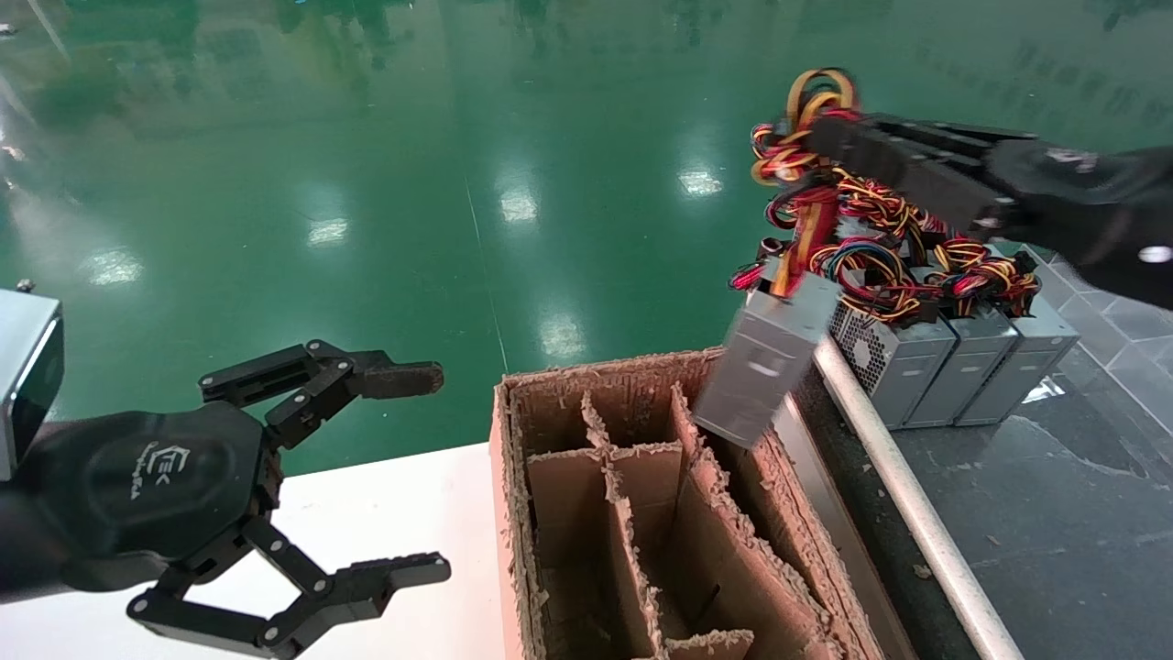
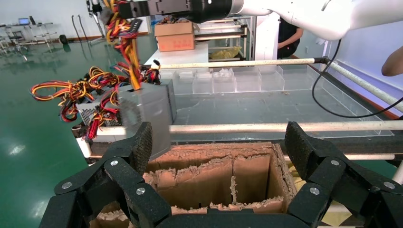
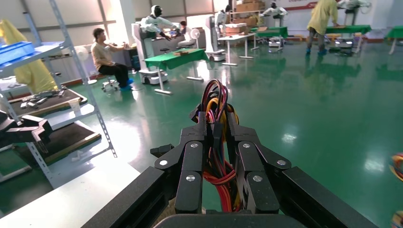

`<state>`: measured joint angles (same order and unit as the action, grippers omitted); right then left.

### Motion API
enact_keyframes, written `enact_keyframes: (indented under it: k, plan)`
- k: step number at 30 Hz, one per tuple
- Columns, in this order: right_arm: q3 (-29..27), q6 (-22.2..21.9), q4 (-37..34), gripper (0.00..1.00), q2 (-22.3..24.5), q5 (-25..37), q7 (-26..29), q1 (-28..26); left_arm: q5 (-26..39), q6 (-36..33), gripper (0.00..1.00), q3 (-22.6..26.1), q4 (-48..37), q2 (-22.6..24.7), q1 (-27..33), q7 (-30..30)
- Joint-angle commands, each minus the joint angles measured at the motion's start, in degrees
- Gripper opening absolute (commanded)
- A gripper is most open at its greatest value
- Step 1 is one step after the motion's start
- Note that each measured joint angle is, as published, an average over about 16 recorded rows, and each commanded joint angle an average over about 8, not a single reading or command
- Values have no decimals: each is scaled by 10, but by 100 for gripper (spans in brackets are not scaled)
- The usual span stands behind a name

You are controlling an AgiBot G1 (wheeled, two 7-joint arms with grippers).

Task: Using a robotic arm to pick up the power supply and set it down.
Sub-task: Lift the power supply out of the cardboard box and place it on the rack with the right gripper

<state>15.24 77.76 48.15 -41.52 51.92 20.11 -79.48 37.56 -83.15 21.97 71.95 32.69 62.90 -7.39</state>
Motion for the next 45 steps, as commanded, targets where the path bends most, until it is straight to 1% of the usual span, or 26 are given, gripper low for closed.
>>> enact_keyframes:
  k: [1, 11, 16, 26, 31, 37, 45]
  plan:
    - [-3, 16, -22, 0, 10, -3, -6, -7, 0, 0, 100, 0, 0, 0, 0, 0]
    - [0, 110, -140, 0, 63, 6, -51, -58, 0, 0, 100, 0, 0, 0, 0, 0]
    - [12, 131, -170, 0, 91, 6, -70, -72, 0, 0, 100, 0, 0, 0, 0, 0]
    - [40, 133, -196, 0, 156, -26, -91, -64, 0, 0, 100, 0, 0, 0, 0, 0]
    - [52, 129, -217, 0, 175, -33, -108, -62, 0, 0, 100, 0, 0, 0, 0, 0]
    - [72, 121, -251, 0, 165, -16, -130, -72, 0, 0, 100, 0, 0, 0, 0, 0]
    - [97, 94, -298, 0, 118, 24, -162, -108, 0, 0, 100, 0, 0, 0, 0, 0]
